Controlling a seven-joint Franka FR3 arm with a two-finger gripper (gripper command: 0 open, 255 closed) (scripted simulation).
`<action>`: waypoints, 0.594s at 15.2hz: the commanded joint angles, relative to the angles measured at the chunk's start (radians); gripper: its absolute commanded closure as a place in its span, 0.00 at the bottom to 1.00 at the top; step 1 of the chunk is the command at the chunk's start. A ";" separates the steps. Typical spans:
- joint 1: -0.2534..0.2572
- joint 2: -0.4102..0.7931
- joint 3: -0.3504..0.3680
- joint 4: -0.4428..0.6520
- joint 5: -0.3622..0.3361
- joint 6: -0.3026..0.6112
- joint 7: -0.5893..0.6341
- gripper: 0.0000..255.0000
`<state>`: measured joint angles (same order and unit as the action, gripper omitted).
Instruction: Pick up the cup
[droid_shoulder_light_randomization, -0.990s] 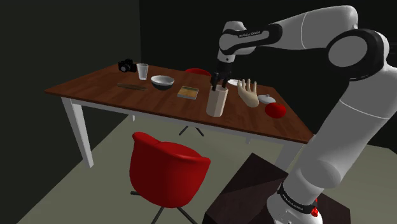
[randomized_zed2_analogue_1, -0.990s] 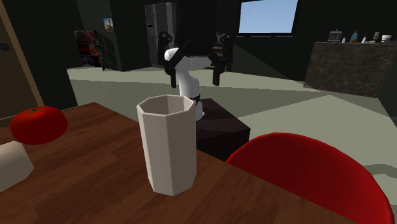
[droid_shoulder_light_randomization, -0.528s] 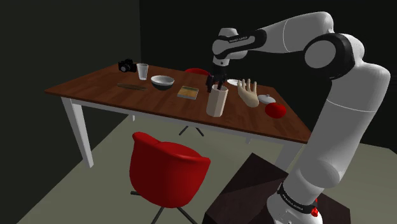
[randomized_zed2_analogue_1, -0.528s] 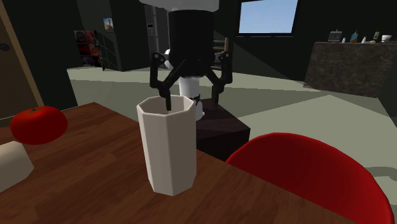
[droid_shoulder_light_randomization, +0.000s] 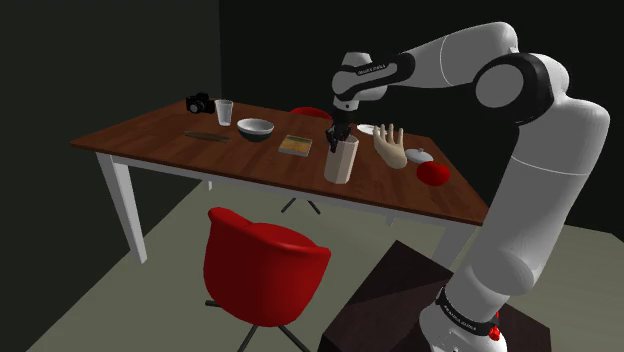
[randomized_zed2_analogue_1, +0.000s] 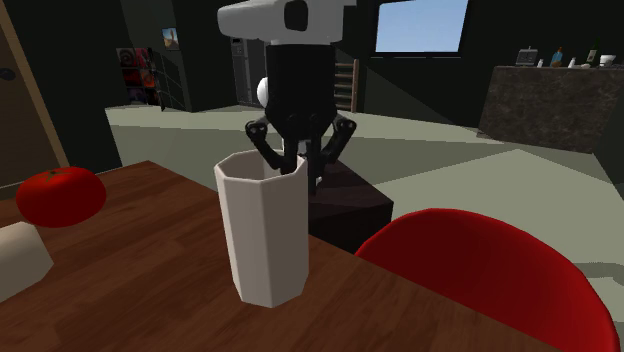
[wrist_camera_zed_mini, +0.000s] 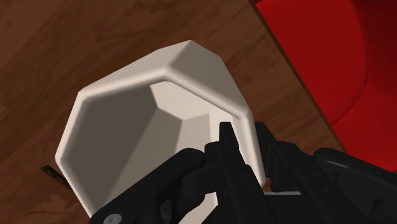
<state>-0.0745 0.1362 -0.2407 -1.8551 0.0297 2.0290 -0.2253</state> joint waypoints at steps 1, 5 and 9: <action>0.000 0.000 0.000 -0.001 0.000 0.001 0.000 1.00; 0.000 0.000 0.000 0.000 0.000 0.000 0.000 1.00; 0.000 -0.006 0.000 0.019 -0.002 -0.025 0.001 1.00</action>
<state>-0.0741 0.1316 -0.2407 -1.8447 0.0283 2.0131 -0.2241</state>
